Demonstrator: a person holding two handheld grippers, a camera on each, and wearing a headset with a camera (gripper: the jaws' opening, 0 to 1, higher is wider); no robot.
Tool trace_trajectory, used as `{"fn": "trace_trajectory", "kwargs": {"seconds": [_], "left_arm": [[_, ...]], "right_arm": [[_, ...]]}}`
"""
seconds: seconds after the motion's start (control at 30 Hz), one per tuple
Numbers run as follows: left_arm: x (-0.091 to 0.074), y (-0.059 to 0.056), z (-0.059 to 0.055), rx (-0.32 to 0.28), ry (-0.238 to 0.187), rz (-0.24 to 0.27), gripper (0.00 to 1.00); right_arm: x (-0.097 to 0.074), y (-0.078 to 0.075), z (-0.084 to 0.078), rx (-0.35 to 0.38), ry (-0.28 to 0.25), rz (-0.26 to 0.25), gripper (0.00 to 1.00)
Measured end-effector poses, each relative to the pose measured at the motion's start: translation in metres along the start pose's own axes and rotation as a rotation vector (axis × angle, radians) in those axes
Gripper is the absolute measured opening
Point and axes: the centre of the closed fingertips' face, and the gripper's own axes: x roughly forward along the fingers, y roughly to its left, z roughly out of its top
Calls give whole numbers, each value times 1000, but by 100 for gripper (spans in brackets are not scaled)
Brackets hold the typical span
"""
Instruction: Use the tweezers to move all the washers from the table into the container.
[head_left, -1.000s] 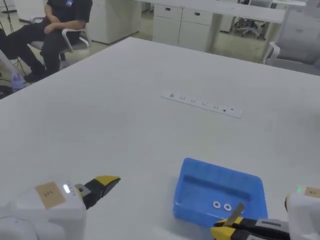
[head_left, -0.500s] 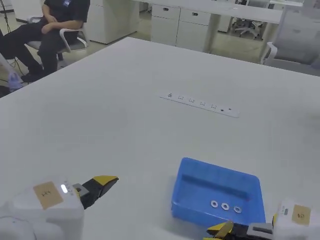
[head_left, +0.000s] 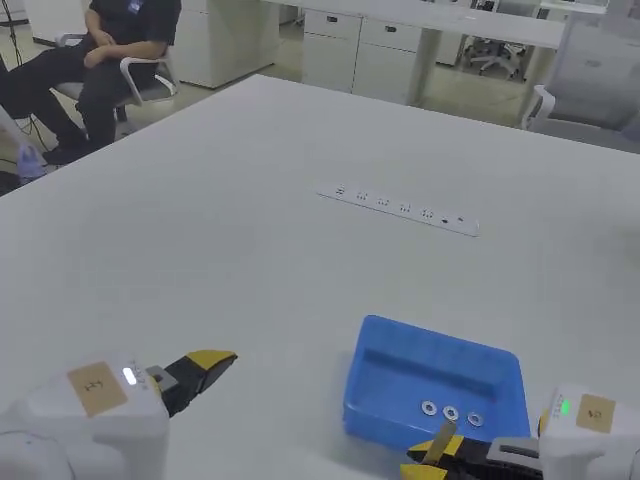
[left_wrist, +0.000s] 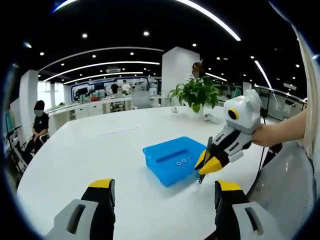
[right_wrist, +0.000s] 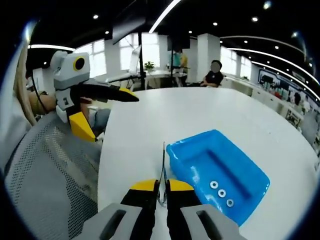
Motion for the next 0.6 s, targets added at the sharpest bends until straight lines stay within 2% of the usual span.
{"fn": "trace_trajectory", "kwargs": {"seconds": [0.27,0.4,0.6], "left_arm": [[0,0,0,4,1,-1,83],[1,0,0,4,2,-2,83],[1,0,0,6,3,-1,83]], "right_arm": [[-15,-10,32,233,-144,10,3],[-22,-18,43,276,-180,11,3],[-25,-27,55,281,-201,6,3]]}}
